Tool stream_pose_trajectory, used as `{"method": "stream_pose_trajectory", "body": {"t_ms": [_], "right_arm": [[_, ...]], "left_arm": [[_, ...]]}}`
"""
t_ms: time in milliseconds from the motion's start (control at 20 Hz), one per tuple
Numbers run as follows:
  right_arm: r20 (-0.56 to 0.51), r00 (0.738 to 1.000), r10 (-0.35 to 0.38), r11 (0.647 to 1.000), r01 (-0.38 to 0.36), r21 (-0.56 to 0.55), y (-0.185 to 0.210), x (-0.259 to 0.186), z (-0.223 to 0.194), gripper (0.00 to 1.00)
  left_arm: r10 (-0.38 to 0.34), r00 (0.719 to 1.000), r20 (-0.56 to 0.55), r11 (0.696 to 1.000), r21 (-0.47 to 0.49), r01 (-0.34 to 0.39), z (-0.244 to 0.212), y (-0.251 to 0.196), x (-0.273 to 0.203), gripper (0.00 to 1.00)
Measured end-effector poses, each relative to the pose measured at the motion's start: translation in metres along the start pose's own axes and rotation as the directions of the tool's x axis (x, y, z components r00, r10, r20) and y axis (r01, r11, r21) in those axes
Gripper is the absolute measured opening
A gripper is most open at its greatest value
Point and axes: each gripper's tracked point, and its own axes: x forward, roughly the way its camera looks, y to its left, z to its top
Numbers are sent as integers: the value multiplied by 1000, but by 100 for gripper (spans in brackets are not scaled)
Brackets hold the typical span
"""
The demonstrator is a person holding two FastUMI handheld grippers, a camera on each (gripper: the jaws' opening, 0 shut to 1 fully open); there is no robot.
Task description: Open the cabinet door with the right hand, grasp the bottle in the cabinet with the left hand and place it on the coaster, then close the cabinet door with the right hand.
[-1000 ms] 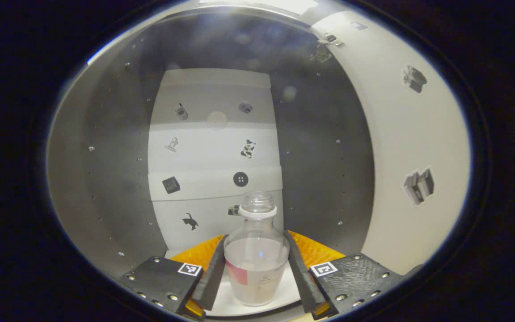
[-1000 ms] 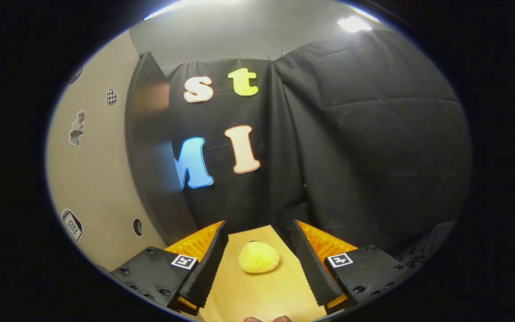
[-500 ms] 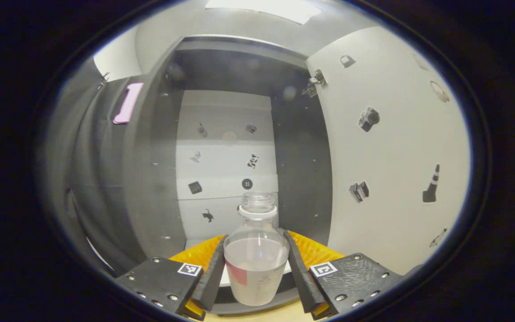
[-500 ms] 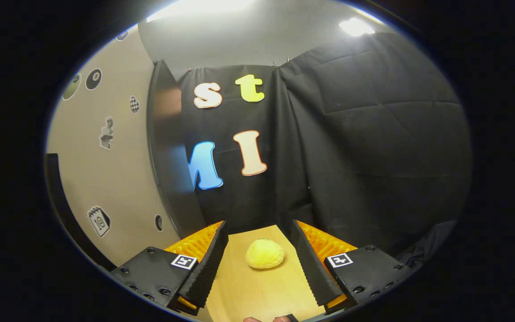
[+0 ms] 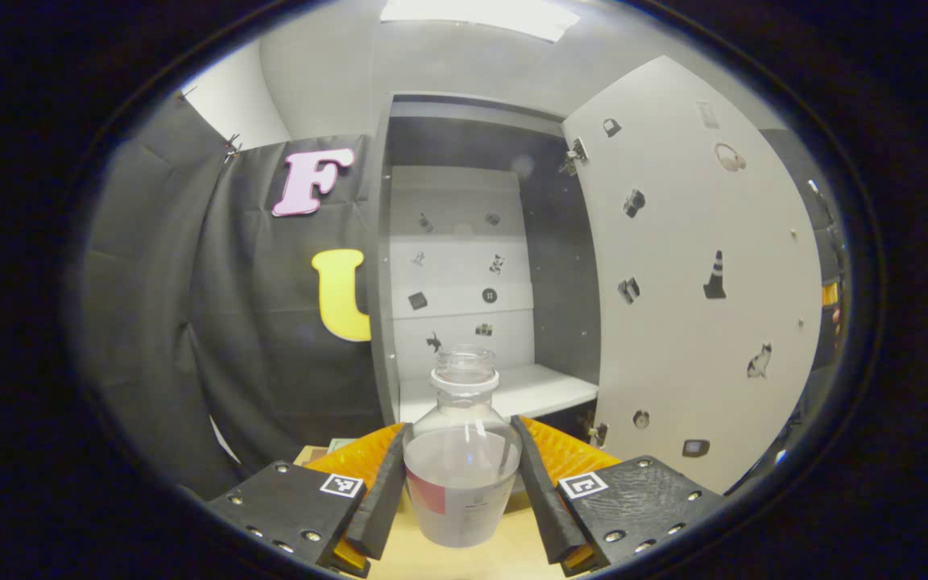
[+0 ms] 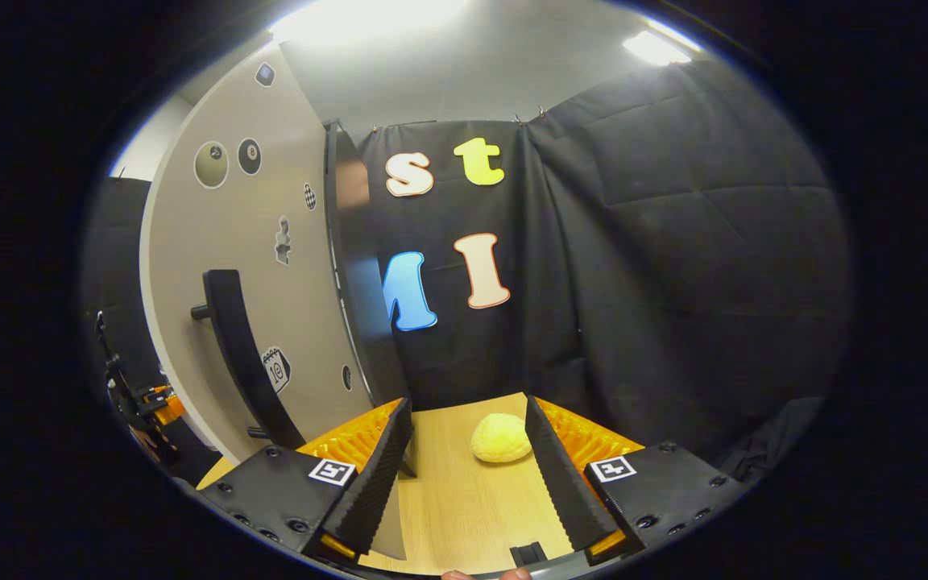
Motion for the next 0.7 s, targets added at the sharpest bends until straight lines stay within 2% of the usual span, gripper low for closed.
{"method": "stream_pose_trajectory", "body": {"t_ms": [150, 400, 550, 600, 700], "right_arm": [[39, 999, 0, 1000, 1, -30, -4, 0, 5, 83], [81, 995, 51, 999, -51, -2, -1, 2, 12, 83], [86, 992, 90, 995, -93, 32, 6, 17, 16, 83], [92, 989, 113, 992, -118, 51, 13, 20, 17, 90], [100, 991, 90, 995, -93, 34, 5, 24, 19, 90]], "left_arm": [[53, 998, -30, 999, -7, -53, -44, 8, -19, 73], [182, 982, -49, 983, -23, -183, -106, 15, -36, 71], [281, 957, -77, 959, -16, -283, -150, 18, -40, 73], [309, 948, -74, 950, -20, -311, -162, 17, -42, 71], [344, 935, -91, 936, -50, -349, -192, 12, -39, 71]]}}
